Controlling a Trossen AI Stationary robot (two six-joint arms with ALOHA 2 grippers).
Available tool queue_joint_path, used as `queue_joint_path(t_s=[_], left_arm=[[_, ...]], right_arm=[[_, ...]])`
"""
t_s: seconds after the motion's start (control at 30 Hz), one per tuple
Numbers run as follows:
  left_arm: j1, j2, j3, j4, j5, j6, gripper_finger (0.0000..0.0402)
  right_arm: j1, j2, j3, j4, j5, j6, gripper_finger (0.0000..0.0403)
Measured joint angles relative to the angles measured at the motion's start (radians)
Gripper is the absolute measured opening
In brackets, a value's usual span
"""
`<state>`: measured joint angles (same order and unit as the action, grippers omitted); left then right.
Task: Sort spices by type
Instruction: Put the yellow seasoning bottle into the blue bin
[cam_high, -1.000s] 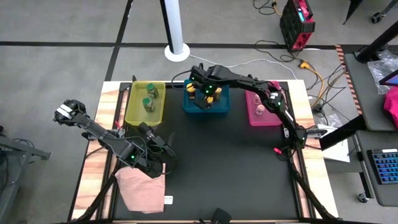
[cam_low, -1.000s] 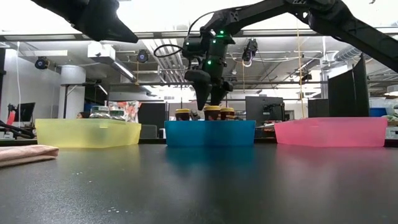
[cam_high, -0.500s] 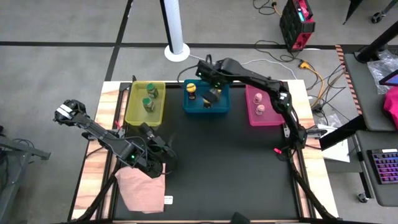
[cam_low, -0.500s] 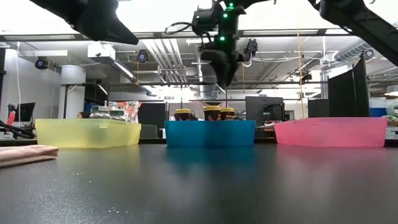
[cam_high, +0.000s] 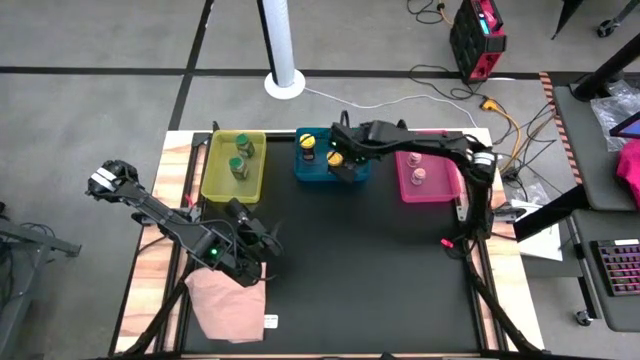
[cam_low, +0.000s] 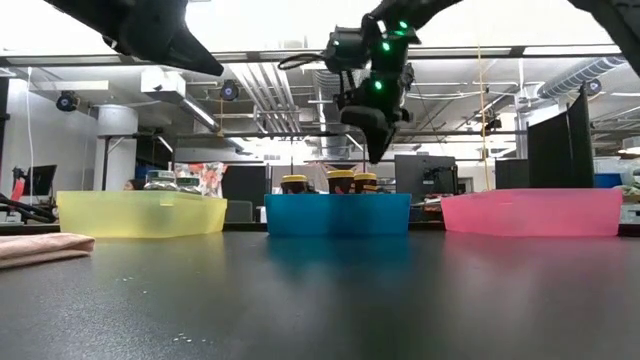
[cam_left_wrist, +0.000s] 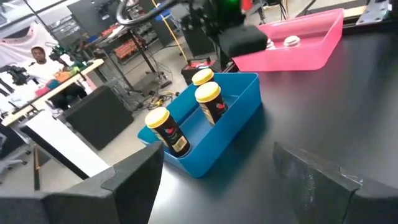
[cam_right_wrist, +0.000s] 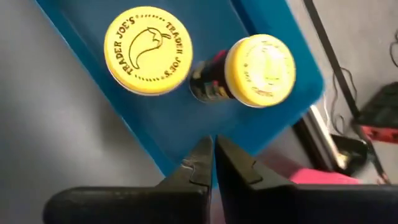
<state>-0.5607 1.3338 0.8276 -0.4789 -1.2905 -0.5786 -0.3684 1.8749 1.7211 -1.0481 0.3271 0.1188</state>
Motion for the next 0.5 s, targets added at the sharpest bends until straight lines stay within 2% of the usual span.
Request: queue_joint_path(t_s=[0.1,0.2,0.5], left_arm=[[-0.001,0.0,0.0,0.004,0.0,-0.012,0.0285],[-0.001,0.0,0.0,0.012,0.0,-0.012,0.0285],[-0.001,0.0,0.0,0.016,0.0,-0.009,0.0285]], right_arm=[[0.0,-0.052,-0.148,0.173,-0.009,0.002,0.0009],[0.002,-0.075,-0.24,0.321,-0.014,0.001,0.0009],[0.005,-0.063,-0.299,0.476,-0.013,-0.004,0.0009]])
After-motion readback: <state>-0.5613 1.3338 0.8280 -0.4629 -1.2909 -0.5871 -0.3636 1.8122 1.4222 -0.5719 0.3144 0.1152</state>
